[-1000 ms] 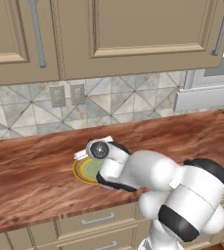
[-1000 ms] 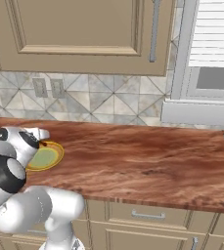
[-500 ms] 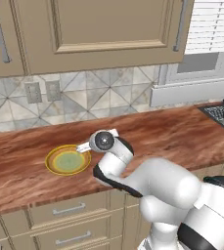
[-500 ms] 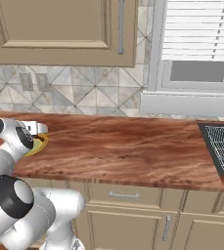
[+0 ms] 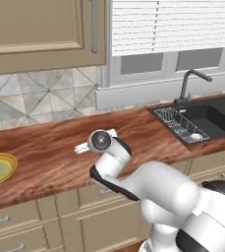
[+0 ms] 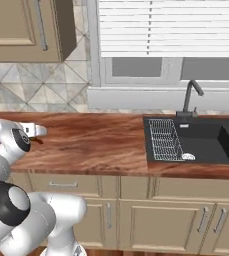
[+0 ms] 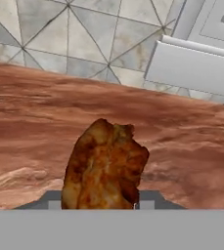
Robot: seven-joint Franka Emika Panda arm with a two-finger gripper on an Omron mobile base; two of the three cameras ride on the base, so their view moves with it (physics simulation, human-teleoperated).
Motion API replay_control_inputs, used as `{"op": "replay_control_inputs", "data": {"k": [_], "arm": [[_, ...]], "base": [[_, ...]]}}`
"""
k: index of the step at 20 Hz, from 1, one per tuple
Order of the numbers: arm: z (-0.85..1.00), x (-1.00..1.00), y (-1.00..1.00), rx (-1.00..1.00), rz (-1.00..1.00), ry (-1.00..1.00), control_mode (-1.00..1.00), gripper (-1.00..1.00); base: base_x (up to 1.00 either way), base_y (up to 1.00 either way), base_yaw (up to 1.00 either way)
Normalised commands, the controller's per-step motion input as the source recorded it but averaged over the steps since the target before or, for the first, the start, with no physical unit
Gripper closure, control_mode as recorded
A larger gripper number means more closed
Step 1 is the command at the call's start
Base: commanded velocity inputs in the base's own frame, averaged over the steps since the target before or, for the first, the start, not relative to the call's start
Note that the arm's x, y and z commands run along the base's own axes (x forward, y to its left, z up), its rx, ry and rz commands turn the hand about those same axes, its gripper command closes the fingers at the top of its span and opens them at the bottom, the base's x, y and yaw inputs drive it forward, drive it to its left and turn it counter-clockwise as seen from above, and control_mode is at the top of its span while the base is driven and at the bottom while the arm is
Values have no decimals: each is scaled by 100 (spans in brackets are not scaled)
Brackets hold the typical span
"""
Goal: Pick up the knife from the drawer and place it on the cutting board. Then place the meat from the plate to the cutting board.
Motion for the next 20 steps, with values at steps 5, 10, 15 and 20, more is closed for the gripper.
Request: {"op": "replay_control_inputs", "data": {"k": [5, 10, 15, 20], "arm": [[0, 0, 0, 0, 0, 0, 100, 100], [0, 0, 0, 0, 0, 0, 100, 100], [0, 0, 0, 0, 0, 0, 100, 100], [0, 0, 0, 0, 0, 0, 100, 100]], "base": [[2, -100, -14], [13, -100, -14], [17, -100, -13], [25, -100, -15]]}}
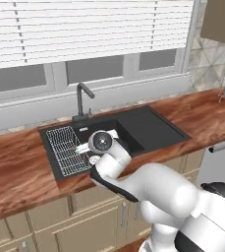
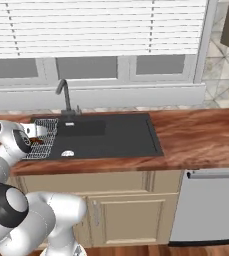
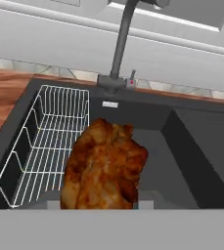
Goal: Pick up the knife from the drawer and place it on the cutting board. Then place the meat from the plate to the cutting board.
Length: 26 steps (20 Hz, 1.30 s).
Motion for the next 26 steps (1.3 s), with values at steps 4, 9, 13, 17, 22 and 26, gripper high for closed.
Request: {"op": "replay_control_inputs", "data": {"k": [4, 9, 13, 17, 22, 26], "arm": [[0, 0, 0, 0, 0, 0, 100, 100], [0, 0, 0, 0, 0, 0, 100, 100], [0, 0, 0, 0, 0, 0, 100, 100], [0, 0, 0, 0, 0, 0, 100, 100], [0, 0, 0, 0, 0, 0, 100, 100], [0, 0, 0, 0, 0, 0, 100, 100]], "base": [[39, -100, -10], [49, -100, -7], [47, -100, -7], [48, -100, -7], [47, -100, -7], [44, -100, -7]]}}
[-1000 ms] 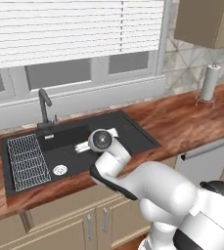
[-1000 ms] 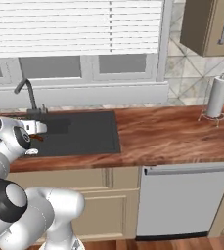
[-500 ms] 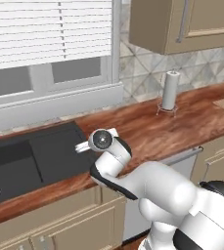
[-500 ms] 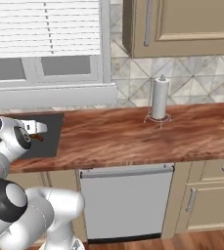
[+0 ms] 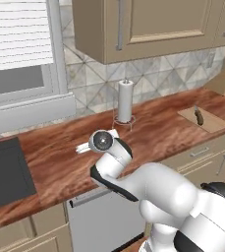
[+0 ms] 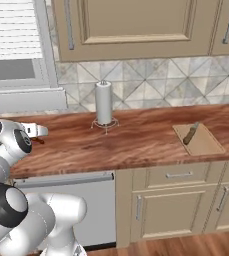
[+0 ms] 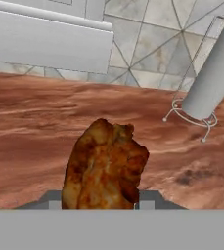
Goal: Pick up the knife from the drawer and place it on the cutting board. Then place the meat from the plate to the cutting board.
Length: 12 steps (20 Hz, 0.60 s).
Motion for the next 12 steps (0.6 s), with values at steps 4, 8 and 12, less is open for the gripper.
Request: {"op": "replay_control_inputs", "data": {"k": [4, 8, 12], "arm": [[0, 0, 0, 0, 0, 0, 100, 100], [0, 0, 0, 0, 0, 0, 100, 100], [0, 0, 0, 0, 0, 0, 100, 100]], "base": [[43, -100, -7], [45, -100, -7], [47, -100, -8]]}}
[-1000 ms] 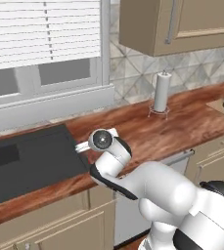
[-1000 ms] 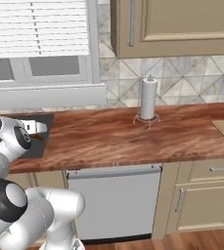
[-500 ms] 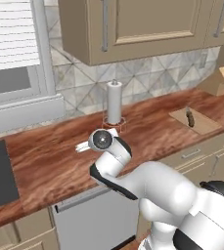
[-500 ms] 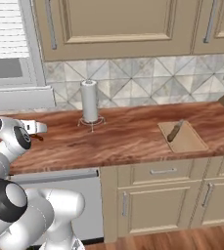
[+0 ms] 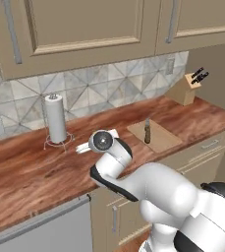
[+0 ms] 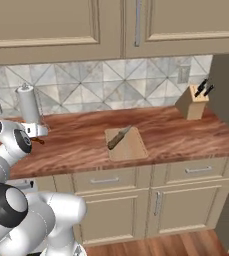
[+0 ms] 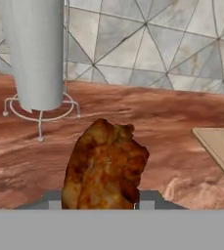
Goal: Pick up the knife from the drawer and place it on the cutting board. Then place the meat from the plate to the cutting board.
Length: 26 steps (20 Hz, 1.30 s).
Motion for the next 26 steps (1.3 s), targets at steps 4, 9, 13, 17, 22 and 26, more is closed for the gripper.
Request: {"op": "replay_control_inputs", "data": {"k": [4, 9, 13, 17, 22, 26], "arm": [[0, 0, 0, 0, 0, 0, 100, 100], [0, 0, 0, 0, 0, 0, 100, 100], [0, 0, 0, 0, 0, 0, 100, 100], [0, 0, 0, 0, 0, 0, 100, 100], [0, 0, 0, 0, 0, 0, 100, 100], [0, 0, 0, 0, 0, 0, 100, 100]], "base": [[48, -100, -8], [42, -100, -8], [29, -100, -7], [8, -38, -1], [37, 2, -1], [65, 29, -7]]}}
